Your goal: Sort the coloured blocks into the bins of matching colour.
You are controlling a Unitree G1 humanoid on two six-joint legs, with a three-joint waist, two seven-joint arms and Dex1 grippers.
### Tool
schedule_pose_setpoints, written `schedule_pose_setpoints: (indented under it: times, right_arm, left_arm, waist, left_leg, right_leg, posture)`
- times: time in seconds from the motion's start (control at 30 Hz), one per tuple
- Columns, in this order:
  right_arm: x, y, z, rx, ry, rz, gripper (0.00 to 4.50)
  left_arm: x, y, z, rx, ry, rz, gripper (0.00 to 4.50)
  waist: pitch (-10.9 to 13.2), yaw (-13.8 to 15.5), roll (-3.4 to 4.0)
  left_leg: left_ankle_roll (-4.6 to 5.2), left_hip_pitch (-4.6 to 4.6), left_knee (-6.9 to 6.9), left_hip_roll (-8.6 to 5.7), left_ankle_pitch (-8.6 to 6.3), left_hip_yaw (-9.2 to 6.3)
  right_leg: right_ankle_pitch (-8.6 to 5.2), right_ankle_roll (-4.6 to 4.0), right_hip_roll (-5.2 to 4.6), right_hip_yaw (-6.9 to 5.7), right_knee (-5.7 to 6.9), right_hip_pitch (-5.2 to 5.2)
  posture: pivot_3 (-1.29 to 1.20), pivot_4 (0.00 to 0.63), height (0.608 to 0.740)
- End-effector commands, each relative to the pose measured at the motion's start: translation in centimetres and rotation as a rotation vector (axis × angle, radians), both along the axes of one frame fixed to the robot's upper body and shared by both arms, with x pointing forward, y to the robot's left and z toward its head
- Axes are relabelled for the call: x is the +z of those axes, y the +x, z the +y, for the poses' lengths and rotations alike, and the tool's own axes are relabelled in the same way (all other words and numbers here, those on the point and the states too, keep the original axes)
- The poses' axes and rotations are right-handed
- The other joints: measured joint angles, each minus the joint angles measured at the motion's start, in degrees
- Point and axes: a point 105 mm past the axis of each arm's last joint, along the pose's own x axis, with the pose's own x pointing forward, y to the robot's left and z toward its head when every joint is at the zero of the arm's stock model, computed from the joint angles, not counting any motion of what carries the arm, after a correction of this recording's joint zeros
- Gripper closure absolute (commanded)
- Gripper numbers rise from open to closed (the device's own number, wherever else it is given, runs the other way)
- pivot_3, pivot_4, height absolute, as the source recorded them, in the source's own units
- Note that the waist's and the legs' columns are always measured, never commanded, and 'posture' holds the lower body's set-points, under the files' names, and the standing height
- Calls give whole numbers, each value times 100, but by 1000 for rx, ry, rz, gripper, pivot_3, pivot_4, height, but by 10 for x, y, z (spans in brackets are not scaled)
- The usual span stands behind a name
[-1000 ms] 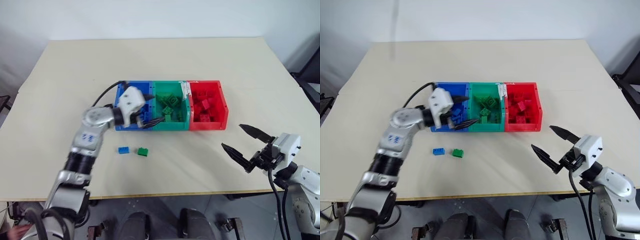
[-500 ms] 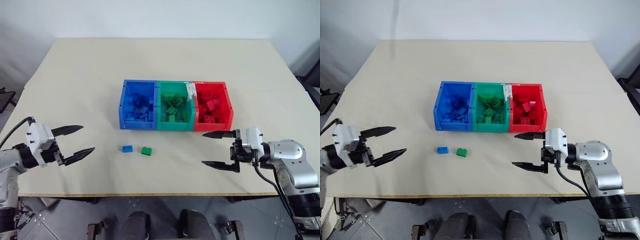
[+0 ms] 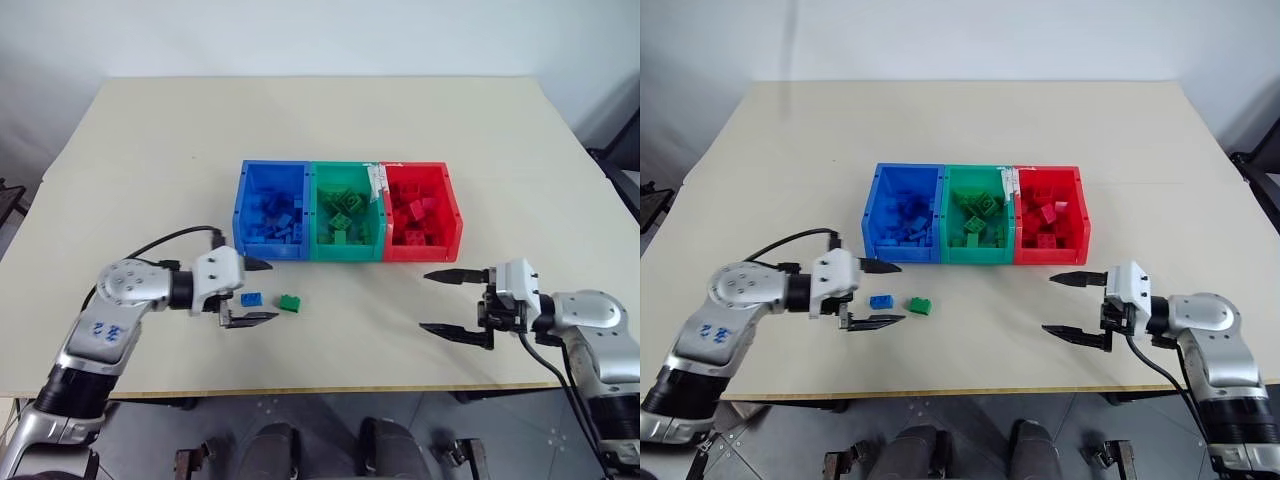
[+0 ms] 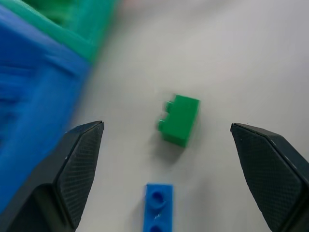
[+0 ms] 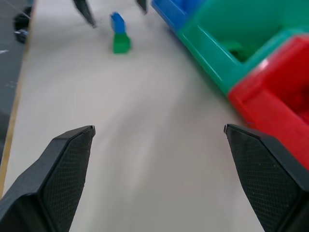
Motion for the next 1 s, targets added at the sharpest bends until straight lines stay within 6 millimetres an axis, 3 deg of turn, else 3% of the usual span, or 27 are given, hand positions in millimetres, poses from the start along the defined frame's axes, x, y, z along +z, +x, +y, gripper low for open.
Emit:
schedule_pose_setpoints:
  times: [0.03, 0.2, 0.27, 0.63, 0.87, 1.0]
  right_arm:
    - [9, -7, -5, -24, -3, -37, 0]
    - [7, -15, -9, -67, -1, -39, 0]
    - [8, -17, -10, -85, 4, -48, 0]
    - [15, -24, -2, -112, 8, -66, 0]
    - [20, -24, 1, -133, 16, -70, 0]
    - [23, -20, -5, -215, 60, -80, 0]
  left_arm:
    - [-6, 3, 3, -14, 91, 38, 26]
    - [-14, 15, -3, -14, 134, 52, 26]
    - [-17, 15, -6, -39, 139, 74, 425]
    - [-22, 17, -19, -78, 114, 73, 3753]
    - [-20, 17, -23, -97, 94, 63, 3803]
    - [14, 19, -46, -141, -104, -1, 3803]
  waist:
    - [0, -4, 0]
    - [0, 37, 0]
    - [0, 48, 0]
    - [0, 42, 0]
    - [-1, 60, 0]
    - [0, 87, -1]
  left_leg:
    - [0, 0, 0, 2, 0, 2]
    - [0, -1, 4, 4, 0, 2]
    - [2, -2, 9, 3, 1, -2]
    - [5, 0, 11, 2, 3, -3]
    - [6, 0, 14, 0, 3, -7]
    - [7, -3, 15, -1, 4, -8]
  right_leg:
    - [0, 0, 0, 4, 0, 0]
    - [0, 0, -1, 8, -1, 0]
    - [1, 2, -3, 8, 0, 3]
    - [2, 4, -6, 11, 4, 4]
    - [3, 5, -8, 10, 4, 7]
    - [3, 6, -9, 10, 4, 7]
  posture:
    - [0, 150, 740]
    - [0, 150, 740]
    - [0, 150, 740]
    - [0, 150, 740]
    - [0, 150, 740]
    - [0, 150, 740]
